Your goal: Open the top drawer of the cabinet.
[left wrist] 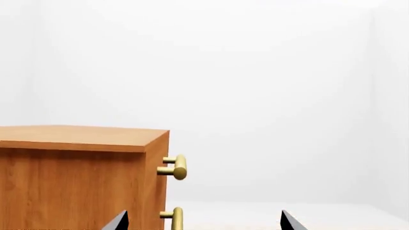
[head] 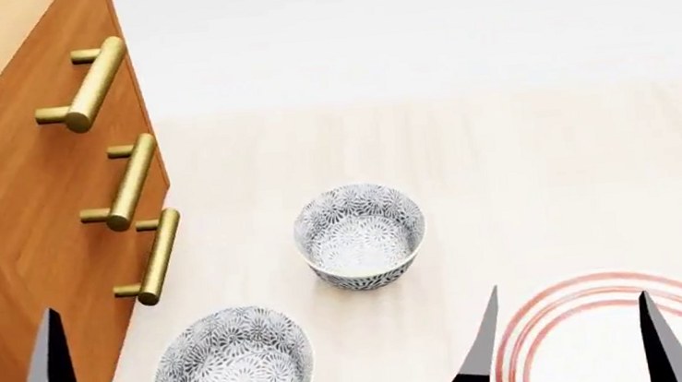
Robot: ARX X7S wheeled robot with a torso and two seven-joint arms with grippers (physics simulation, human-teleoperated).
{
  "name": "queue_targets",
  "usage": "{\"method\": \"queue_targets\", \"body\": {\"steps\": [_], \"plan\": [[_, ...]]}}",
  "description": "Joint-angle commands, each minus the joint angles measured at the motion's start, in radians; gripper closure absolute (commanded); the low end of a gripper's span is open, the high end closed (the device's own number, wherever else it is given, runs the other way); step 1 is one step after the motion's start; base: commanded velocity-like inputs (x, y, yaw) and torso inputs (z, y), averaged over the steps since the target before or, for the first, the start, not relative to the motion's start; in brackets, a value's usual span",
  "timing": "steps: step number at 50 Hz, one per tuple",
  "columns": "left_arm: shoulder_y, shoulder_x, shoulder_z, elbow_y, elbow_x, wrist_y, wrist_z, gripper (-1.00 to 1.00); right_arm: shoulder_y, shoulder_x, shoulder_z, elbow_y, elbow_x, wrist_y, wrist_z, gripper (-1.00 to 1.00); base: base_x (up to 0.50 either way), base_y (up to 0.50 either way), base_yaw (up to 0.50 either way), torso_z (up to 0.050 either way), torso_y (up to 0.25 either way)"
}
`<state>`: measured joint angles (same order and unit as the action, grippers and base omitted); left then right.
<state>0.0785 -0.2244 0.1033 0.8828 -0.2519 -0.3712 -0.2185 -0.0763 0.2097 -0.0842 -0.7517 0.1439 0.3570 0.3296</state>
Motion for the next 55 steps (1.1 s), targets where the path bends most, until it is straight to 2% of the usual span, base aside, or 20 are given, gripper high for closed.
{"method": "queue_targets", "body": {"steps": [1, 8, 15, 18, 24, 55], "plan": [[0.005, -0.007, 0.009, -0.046, 0.008, 0.048, 0.005, -1.0, 0.009, 0.005, -0.006, -0.001, 0.008, 0.002, 0.011, -1.0, 0.0, 0.0, 0.0, 0.0, 0.0], [0.017, -0.011, 0.022, -0.081, 0.015, 0.105, 0.014, -1.0, 0.007, 0.016, -0.009, -0.009, 0.017, 0.002, 0.017, -1.0, 0.0, 0.0, 0.0, 0.0, 0.0], [-0.009, -0.018, 0.024, -0.058, -0.01, 0.051, -0.006, -1.0, 0.011, 0.024, -0.019, 0.004, 0.017, -0.003, 0.021, -1.0, 0.0, 0.0, 0.0, 0.0, 0.0], [-0.013, -0.027, 0.024, 0.008, -0.023, -0.008, -0.026, -1.0, 0.011, 0.026, -0.019, 0.0, 0.02, 0.0, 0.025, -1.0, 0.0, 0.0, 0.0, 0.0, 0.0], [-0.009, -0.04, 0.044, 0.019, -0.006, -0.012, -0.027, -1.0, 0.011, 0.032, -0.025, 0.009, 0.021, -0.009, 0.028, -1.0, 0.0, 0.0, 0.0, 0.0, 0.0], [-0.007, -0.076, 0.049, 0.083, -0.032, -0.038, -0.046, -1.0, 0.006, 0.059, -0.038, -0.024, 0.036, 0.004, 0.059, -1.0, 0.0, 0.0, 0.0, 0.05, 0.0]]}}
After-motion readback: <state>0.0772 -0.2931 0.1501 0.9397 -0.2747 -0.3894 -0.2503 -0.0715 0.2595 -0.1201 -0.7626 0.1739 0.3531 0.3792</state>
